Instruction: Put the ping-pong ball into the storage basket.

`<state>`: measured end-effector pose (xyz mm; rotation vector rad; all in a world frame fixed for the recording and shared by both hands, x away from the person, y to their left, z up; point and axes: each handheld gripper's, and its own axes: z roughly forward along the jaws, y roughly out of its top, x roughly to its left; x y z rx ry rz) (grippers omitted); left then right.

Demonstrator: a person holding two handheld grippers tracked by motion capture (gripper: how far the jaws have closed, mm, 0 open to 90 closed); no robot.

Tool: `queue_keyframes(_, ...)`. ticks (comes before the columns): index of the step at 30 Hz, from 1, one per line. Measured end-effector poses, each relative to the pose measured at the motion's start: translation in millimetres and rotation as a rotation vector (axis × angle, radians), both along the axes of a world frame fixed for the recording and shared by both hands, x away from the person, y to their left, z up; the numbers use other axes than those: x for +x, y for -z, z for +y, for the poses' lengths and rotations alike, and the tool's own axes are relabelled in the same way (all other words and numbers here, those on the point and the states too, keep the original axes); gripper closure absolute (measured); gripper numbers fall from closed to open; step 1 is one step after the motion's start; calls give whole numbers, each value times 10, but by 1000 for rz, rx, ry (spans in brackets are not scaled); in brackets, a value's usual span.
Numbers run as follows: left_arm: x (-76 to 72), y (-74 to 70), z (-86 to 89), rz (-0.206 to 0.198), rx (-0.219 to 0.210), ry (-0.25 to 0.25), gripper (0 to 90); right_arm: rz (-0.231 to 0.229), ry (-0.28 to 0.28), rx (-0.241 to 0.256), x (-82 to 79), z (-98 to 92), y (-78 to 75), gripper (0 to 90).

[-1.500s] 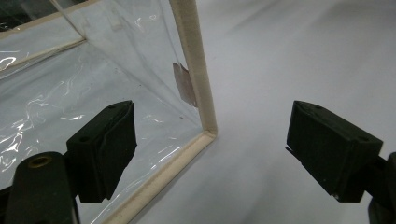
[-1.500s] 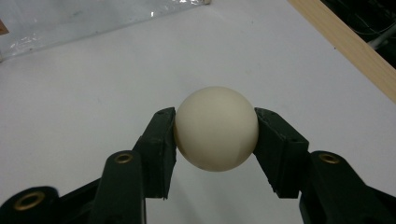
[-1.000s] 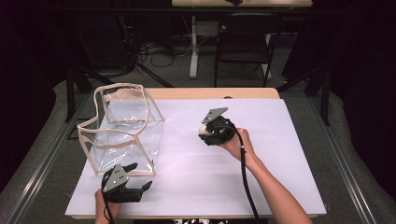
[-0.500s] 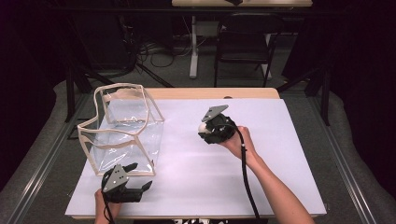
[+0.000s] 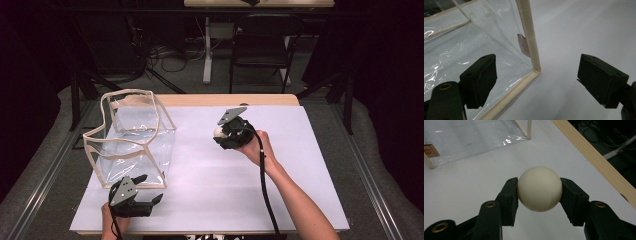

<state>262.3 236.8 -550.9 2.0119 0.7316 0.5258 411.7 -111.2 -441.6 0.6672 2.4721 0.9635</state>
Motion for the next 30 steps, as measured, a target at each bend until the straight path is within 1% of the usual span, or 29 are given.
queue_keyframes(16,1,1,-1,-1,-2,0,161,-8,9,1,94,5,-133,506)
queue_keyframes(30,2,0,-9,-3,0,2,161,-24,12,0,129,11,-245,507)
